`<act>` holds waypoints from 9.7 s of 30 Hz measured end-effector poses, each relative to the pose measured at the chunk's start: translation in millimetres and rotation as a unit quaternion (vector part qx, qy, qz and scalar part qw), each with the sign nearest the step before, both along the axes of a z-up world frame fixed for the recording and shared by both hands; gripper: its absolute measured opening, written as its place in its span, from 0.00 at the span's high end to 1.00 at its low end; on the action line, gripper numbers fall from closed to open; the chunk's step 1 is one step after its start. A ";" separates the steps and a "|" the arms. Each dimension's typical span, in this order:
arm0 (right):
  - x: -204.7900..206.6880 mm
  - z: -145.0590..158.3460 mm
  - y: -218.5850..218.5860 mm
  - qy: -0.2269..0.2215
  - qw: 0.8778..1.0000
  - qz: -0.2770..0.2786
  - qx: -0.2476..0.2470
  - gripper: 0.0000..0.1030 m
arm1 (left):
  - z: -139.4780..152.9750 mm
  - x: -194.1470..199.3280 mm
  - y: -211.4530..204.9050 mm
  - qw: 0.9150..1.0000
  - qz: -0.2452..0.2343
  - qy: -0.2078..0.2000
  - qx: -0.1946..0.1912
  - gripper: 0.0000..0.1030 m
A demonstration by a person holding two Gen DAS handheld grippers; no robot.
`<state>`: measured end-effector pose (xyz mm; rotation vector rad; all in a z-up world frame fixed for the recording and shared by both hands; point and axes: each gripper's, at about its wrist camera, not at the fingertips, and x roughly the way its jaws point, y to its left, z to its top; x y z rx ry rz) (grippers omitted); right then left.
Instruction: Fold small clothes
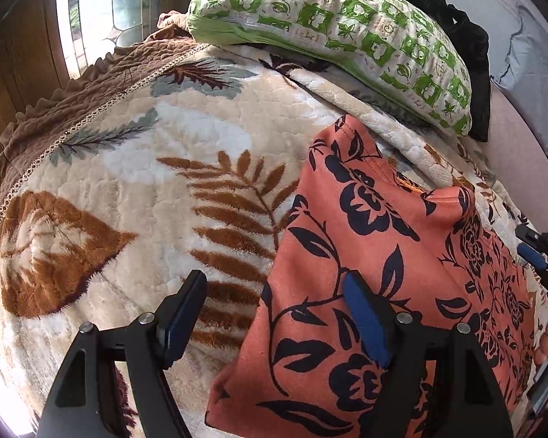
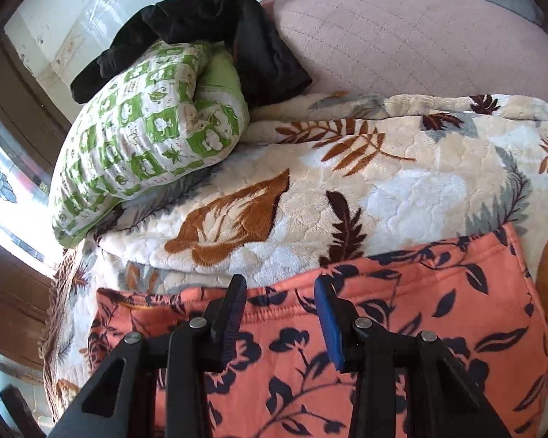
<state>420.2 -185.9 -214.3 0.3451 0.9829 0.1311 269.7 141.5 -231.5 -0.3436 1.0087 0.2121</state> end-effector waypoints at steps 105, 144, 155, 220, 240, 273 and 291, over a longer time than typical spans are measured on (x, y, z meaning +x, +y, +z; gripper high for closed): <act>-193.6 -44.3 -8.4 0.041 0.996 0.068 0.034 0.60 | -8.9 -24.3 -42.1 0.985 -0.109 0.004 0.130 0.19; -186.8 -22.2 -79.8 0.042 0.999 -0.023 0.024 0.57 | -12.6 -41.0 -70.1 0.967 -0.097 -0.010 0.235 0.18; -179.9 -38.0 -90.7 0.061 0.997 -0.043 -0.021 0.54 | -12.2 -39.1 -65.9 0.971 -0.090 -0.006 0.220 0.16; -174.2 9.8 78.4 -0.001 0.985 0.054 -0.161 0.47 | 12.6 -94.0 7.5 0.998 -0.036 -0.036 0.035 0.12; -179.0 6.1 82.1 0.039 0.994 0.048 -0.085 0.46 | 9.9 -101.4 -13.9 0.989 -0.134 -0.032 -0.046 0.12; -208.4 -32.9 -99.7 -0.041 0.992 -0.046 0.114 0.42 | -9.7 -76.8 -63.6 0.993 -0.116 -0.036 0.005 0.10; -199.2 -41.1 -87.8 0.001 0.996 -0.042 0.075 0.42 | -9.3 -86.4 -8.0 0.983 -0.036 -0.085 -0.161 0.10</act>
